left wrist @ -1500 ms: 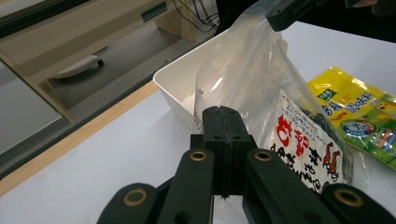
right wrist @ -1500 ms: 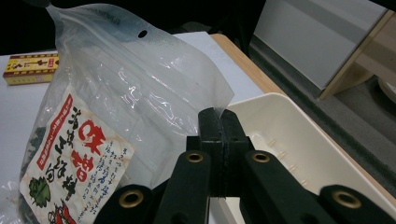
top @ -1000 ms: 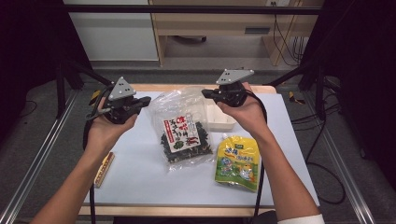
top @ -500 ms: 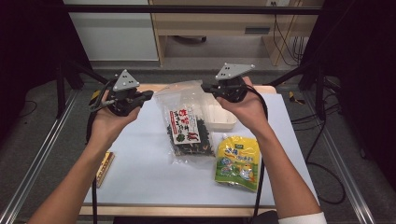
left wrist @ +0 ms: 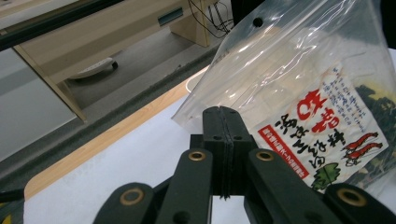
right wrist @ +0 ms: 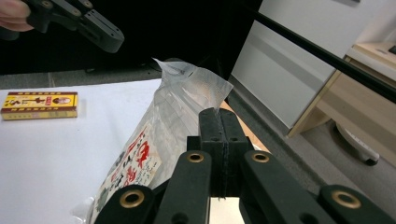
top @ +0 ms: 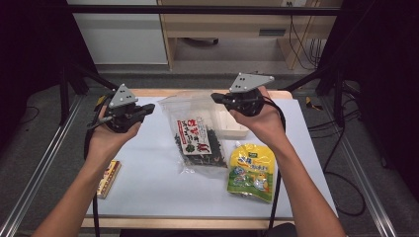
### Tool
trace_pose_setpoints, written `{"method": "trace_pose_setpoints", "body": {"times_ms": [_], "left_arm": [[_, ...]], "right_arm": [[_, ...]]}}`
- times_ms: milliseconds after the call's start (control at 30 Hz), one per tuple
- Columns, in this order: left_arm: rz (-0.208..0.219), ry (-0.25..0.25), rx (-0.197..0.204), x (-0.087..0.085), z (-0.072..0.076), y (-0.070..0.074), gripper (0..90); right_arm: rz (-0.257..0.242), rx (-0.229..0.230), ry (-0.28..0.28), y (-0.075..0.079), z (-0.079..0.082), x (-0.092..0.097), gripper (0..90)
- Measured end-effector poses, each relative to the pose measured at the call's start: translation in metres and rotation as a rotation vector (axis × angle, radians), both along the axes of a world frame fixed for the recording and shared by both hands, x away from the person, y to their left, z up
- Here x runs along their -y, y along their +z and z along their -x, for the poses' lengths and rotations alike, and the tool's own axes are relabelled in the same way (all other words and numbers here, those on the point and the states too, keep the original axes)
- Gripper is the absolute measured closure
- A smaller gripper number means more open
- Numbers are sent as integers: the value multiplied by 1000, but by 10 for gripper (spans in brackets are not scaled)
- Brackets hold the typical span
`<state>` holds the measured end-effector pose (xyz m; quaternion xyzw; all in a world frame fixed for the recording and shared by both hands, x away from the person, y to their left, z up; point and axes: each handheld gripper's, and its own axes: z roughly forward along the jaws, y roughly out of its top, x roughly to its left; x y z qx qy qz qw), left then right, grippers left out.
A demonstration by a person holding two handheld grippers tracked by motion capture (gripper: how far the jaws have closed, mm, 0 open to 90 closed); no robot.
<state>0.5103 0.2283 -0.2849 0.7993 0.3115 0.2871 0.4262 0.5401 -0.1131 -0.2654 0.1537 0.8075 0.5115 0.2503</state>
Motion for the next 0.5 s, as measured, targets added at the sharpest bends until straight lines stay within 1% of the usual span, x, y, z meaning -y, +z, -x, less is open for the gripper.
{"method": "trace_pose_setpoints", "body": {"times_ms": [33, 67, 100, 133, 167, 200, 233, 267, 300, 333, 400, 467, 500], "left_arm": [[-5, 0, -4, -1, 0, -1, 798], [-8, -1, -5, -3, 1, -2, 797], [-10, -1, -5, -4, 2, -3, 773], [-11, -1, -4, -5, 2, -4, 773], [-15, 3, -2, -6, 2, -6, 754], [-20, 3, 1, -8, 2, -7, 717], [-25, -6, 4, -10, 0, -9, 658], [-25, -6, 4, -10, 0, -9, 638], [-28, -12, 0, -12, -3, -11, 602], [-29, -14, -6, -12, -4, -12, 602], [-30, -19, -5, -14, -9, -16, 559], [-26, -25, -12, -14, -12, -19, 496], [-30, -30, -9, -14, -14, -20, 496]], "right_arm": [[0, 5, 5, 1, 3, -1, 900], [-2, 10, 10, 2, 5, -1, 900], [1, 20, 17, 3, 10, -3, 900], [1, 20, 17, 3, 10, -3, 900], [3, 23, 20, 4, 12, -3, 900], [3, 28, 25, 5, 15, -4, 900], [1, 36, 36, 6, 20, -5, 900], [1, 36, 36, 6, 20, -5, 900], [-3, 41, 45, 6, 24, -6, 900], [-3, 41, 45, 6, 24, -6, 900], [0, 45, 51, 5, 26, -7, 900], [-4, 49, 57, 4, 29, -8, 900], [-4, 49, 57, 4, 29, -8, 900]]}}
